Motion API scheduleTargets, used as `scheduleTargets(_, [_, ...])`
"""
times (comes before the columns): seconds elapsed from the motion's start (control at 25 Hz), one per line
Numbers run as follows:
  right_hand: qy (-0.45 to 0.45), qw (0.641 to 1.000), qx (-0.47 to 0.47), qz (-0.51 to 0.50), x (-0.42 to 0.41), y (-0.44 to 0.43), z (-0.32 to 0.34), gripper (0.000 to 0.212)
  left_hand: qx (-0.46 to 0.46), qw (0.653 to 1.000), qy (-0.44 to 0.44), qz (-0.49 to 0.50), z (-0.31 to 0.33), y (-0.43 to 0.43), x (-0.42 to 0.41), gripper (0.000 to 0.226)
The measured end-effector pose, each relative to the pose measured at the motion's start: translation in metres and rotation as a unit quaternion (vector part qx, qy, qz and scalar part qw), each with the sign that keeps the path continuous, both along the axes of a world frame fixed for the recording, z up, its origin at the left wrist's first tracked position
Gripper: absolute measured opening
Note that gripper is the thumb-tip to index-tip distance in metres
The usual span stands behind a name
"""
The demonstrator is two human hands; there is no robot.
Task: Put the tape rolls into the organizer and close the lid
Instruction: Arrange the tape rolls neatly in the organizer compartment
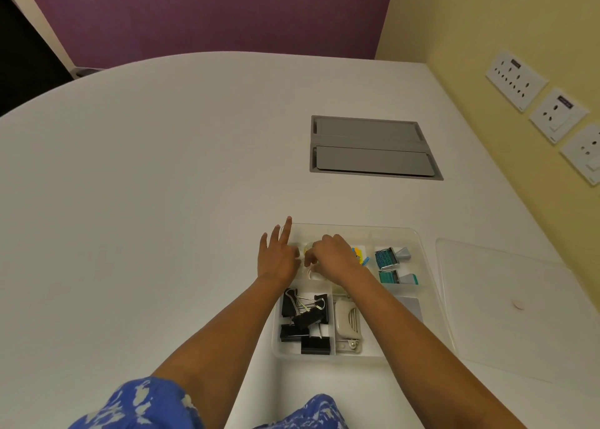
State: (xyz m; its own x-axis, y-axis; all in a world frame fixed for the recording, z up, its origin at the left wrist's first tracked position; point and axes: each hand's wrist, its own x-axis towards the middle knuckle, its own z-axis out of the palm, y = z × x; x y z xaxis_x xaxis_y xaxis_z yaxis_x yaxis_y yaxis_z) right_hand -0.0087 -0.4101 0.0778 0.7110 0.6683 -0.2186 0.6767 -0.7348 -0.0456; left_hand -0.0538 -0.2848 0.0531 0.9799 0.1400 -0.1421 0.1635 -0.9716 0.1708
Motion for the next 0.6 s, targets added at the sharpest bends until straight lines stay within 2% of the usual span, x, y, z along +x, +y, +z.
scheduleTargets(0.28, [-0.046, 0.997, -0.032, 0.049, -0.002, 0.003, -0.007, 0.019, 0.000, 1.000, -0.002, 0.009, 0.000, -0.001, 0.000, 0.026])
scheduleTargets(0.6, [-0.046, 0.996, -0.033, 0.063, 0.008, -0.002, 0.000, 0.019, -0.011, 1.000, -0.003, 0.006, 0.003, -0.001, -0.001, 0.026])
